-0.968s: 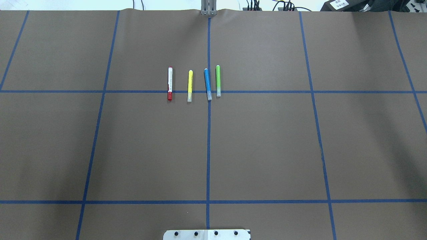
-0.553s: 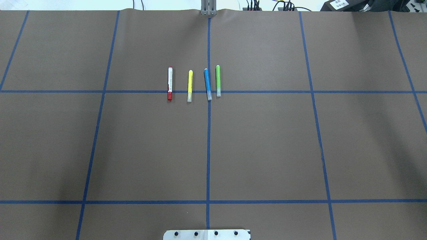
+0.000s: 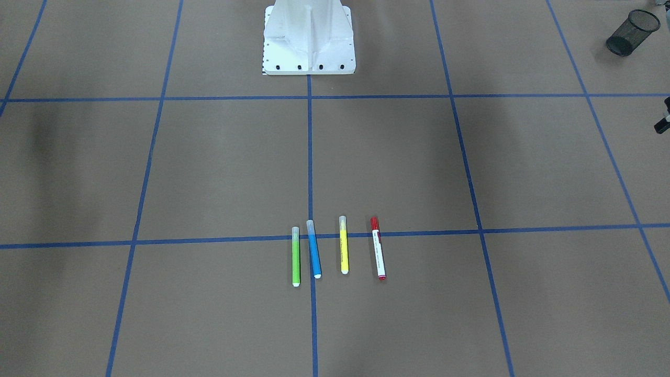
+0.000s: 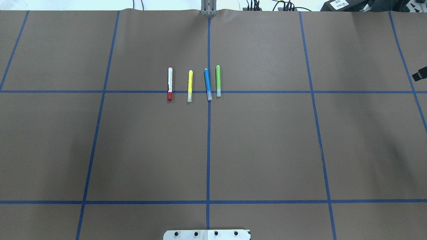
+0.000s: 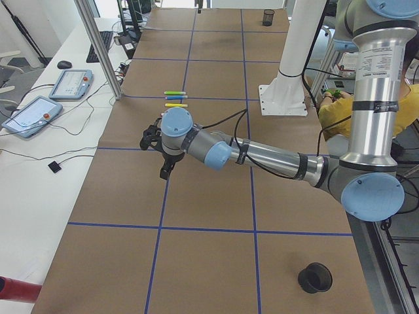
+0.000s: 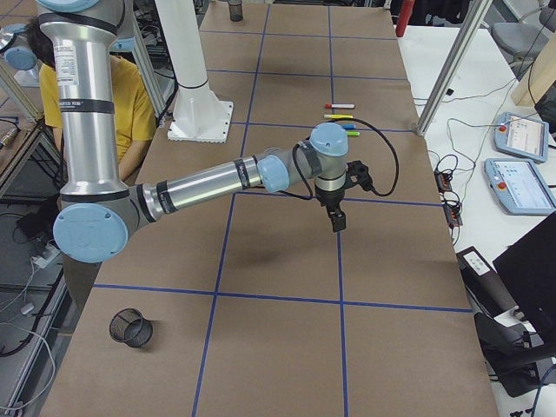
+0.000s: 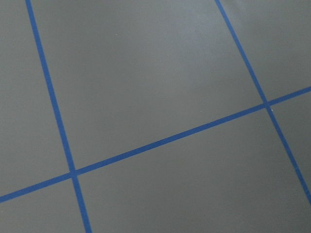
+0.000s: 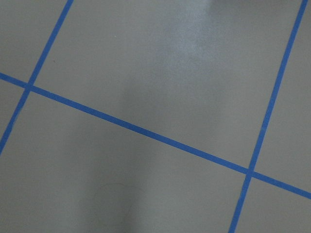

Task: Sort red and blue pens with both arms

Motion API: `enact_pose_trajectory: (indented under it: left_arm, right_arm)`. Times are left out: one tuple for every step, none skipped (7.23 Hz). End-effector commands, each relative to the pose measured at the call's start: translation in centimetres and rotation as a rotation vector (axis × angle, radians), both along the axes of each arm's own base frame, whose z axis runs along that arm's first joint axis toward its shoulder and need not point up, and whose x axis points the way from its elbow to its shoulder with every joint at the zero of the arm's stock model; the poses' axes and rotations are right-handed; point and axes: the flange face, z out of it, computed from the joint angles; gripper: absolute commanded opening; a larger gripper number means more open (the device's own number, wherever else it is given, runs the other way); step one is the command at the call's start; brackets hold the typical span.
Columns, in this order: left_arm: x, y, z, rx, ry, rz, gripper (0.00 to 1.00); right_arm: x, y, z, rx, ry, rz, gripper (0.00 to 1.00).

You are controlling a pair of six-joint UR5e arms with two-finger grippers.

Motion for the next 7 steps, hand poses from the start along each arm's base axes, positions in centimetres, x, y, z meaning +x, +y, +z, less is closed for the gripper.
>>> enact_pose_trajectory:
  left_arm:
    - [7.4,-2.0,-3.8,-0.050,0.006,0.042,1.00]
    - [11.5,-3.4,-6.7,-0.098,-0.019,0.043,1.00]
    - [15.4,-4.4,-9.7,-0.137,-0.050,0.051,1.00]
    - [19.1,-4.9,-12.6,-0.194,-0.057,0.062,1.00]
    - [23.7,-4.6,-15.9,-0.264,-0.042,0.061,1.00]
    - [29.0,-4.0,-18.2,-0.312,-0.057,0.029,1.00]
    - [33.8,-4.7,-20.6,-0.367,-0.067,-0.003,1.00]
  right_arm:
    - [-4.4,-2.1,-2.8,-0.023,-0.027,0.003,0.99]
    - [-6.2,-2.8,-4.0,-0.048,-0.041,0.018,0.99]
    - [-7.5,-2.8,-4.5,-0.071,-0.051,0.026,0.99]
    - [-8.4,-2.7,-4.9,-0.104,-0.060,0.047,0.99]
    - [-9.8,-3.1,-6.3,-0.134,-0.079,0.075,0.99]
    - [-11.8,-3.0,-7.3,-0.163,-0.088,0.082,0.99]
    - [-12.8,-2.9,-7.8,-0.170,-0.092,0.081,0.99]
